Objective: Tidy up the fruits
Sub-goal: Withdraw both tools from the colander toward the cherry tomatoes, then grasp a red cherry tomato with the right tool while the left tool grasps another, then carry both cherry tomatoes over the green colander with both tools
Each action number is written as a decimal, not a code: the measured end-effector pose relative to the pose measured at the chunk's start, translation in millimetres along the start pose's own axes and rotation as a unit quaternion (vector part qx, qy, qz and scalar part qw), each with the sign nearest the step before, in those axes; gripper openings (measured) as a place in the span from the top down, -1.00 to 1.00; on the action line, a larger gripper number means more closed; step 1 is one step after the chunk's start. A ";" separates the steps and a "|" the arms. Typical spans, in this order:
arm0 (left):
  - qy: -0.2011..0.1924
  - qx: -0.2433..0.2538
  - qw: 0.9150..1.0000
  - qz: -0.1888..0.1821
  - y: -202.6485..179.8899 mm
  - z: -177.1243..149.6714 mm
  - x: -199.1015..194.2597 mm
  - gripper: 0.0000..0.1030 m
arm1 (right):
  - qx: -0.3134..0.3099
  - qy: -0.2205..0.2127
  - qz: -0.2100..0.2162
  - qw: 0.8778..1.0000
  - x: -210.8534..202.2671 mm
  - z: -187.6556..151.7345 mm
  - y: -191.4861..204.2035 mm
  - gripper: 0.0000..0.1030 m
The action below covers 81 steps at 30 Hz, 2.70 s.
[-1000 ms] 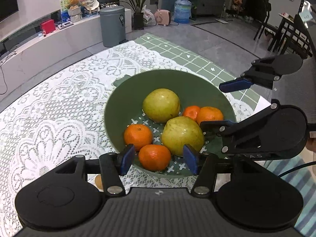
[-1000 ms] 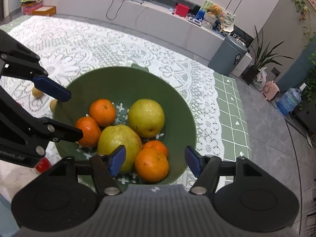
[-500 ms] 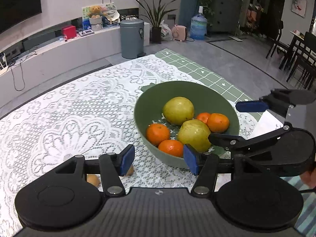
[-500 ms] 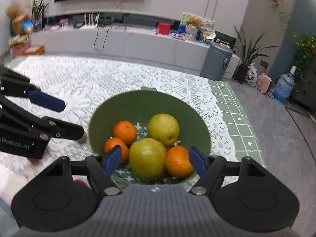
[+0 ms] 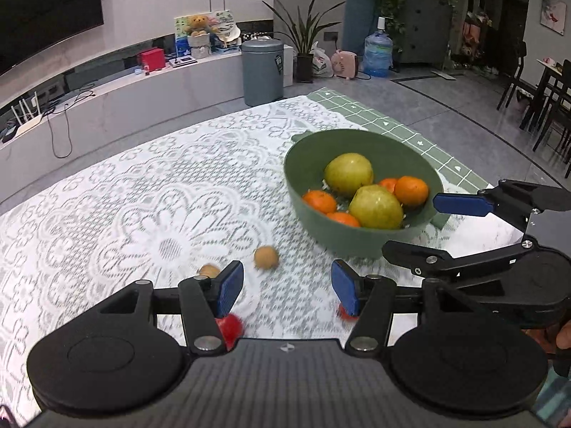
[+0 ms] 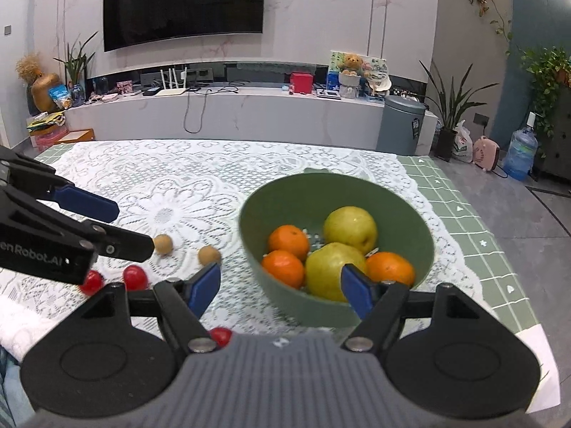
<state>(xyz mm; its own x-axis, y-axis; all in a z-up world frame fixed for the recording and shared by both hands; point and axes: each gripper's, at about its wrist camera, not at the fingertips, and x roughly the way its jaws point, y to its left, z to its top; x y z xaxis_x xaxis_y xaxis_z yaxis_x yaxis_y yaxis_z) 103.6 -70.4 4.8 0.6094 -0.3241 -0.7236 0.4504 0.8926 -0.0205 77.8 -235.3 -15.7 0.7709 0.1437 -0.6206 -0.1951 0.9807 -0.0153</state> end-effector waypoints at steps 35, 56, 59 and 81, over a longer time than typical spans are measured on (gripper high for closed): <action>-0.025 -0.108 0.992 0.055 50.0 -102.7 -5.7 -0.30 | -0.007 0.064 0.026 0.998 47.2 -53.4 27.2 0.04; -0.005 -0.092 0.994 0.051 38.1 -93.0 34.7 -0.02 | -0.013 0.077 0.034 0.996 71.2 -54.6 31.6 0.23; -0.002 -0.093 0.995 0.048 38.8 -92.3 37.3 0.07 | -0.020 0.075 0.036 0.996 71.9 -54.9 33.8 0.32; -0.007 -0.096 0.995 0.035 39.6 -92.2 35.8 0.24 | -0.039 0.066 0.050 0.996 64.7 -54.2 40.3 0.50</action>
<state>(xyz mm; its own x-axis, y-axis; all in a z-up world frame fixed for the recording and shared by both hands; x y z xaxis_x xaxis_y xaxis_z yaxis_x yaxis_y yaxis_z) 83.0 -17.7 -85.5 0.6439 -0.2629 -0.7185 0.2749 0.9559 -0.1034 86.9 -193.7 -98.9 0.6596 0.2155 -0.7201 -0.3164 0.9486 -0.0059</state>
